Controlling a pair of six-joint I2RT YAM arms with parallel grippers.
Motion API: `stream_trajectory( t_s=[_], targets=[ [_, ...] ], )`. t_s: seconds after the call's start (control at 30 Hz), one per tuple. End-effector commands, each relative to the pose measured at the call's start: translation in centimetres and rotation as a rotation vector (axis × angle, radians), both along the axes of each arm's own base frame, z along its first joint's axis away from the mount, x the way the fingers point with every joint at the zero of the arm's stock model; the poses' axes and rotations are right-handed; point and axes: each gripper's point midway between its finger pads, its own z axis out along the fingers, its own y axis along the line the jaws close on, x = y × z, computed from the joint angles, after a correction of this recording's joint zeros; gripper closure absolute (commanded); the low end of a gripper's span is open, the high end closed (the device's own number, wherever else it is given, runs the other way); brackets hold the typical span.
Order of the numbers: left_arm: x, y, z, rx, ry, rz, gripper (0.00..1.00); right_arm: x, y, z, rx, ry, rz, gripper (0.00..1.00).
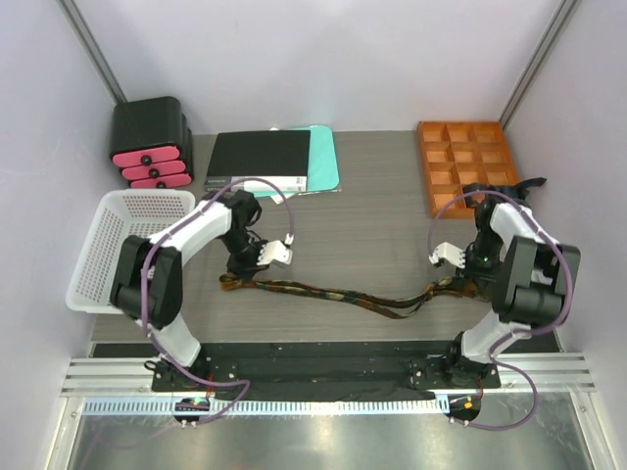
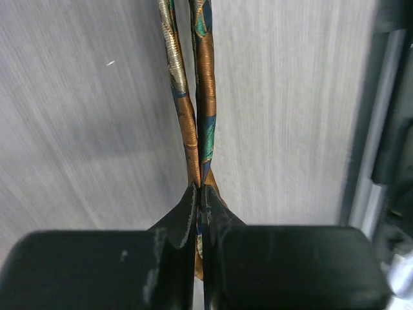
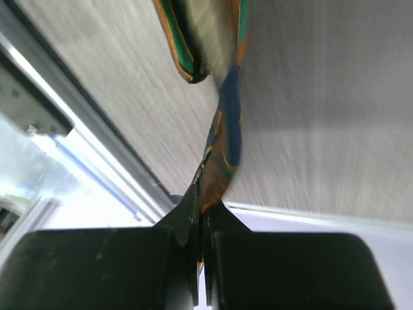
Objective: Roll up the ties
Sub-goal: Flatten out the tie at the center of the board.
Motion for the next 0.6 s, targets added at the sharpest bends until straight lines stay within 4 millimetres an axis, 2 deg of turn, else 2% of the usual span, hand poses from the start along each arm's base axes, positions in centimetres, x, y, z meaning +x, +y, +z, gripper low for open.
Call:
stream_trajectory(
  t_s=[0.0, 0.03, 0.07, 0.13, 0.17, 0.27, 0.33, 0.4, 0.43, 0.47, 0.53, 0.57],
  targets=[
    [-1.3, -0.7, 0.7, 0.038, 0.238, 0.070, 1.00, -0.5, -1.8, -1.6, -0.033, 0.227, 0.073, 0.99],
    [-1.1, -0.8, 0.3, 0.053, 0.268, 0.091, 1.00, 0.1, -2.2, -2.1, -0.047, 0.236, 0.058, 0.99],
    [-1.1, -0.7, -0.6, 0.076, 0.317, 0.107, 1.00, 1.6, -2.6, -2.1, -0.066, 0.208, 0.022, 0.98],
    [0.3, -0.8, -1.1, 0.095, 0.322, 0.152, 0.99, 3.2, -2.8, -3.2, -0.044, 0.217, -0.011, 0.93],
    [0.5, -0.6, -1.9, 0.112, 0.349, 0.165, 0.97, 4.7, -3.1, -3.1, -0.048, 0.183, -0.017, 0.86],
    [2.5, -0.6, -2.4, 0.131, 0.349, 0.222, 0.96, 6.9, -3.6, -3.6, -0.056, 0.142, -0.029, 0.82],
    [3.2, -0.1, -2.9, 0.151, 0.366, 0.245, 0.95, 7.6, -4.2, -4.0, -0.081, 0.129, -0.019, 0.81],
    [3.7, 0.5, -3.4, 0.189, 0.359, 0.239, 0.93, 7.8, -4.5, -4.2, -0.100, 0.120, -0.022, 0.70],
    [3.8, 0.6, -3.4, 0.194, 0.351, 0.236, 0.90, 8.0, -4.6, -4.2, -0.104, 0.106, -0.030, 0.67],
    [3.7, 0.6, -3.4, 0.193, 0.348, 0.238, 0.79, 8.5, -4.6, -3.7, -0.105, 0.075, -0.043, 0.61],
    [3.8, 0.4, -2.5, 0.165, 0.327, 0.237, 0.69, 8.9, -4.4, -2.7, -0.087, 0.037, -0.060, 0.53],
    [3.8, 0.2, -2.0, 0.151, 0.317, 0.240, 0.52, 9.6, -4.4, -1.1, -0.088, -0.025, -0.062, 0.48]
  ],
)
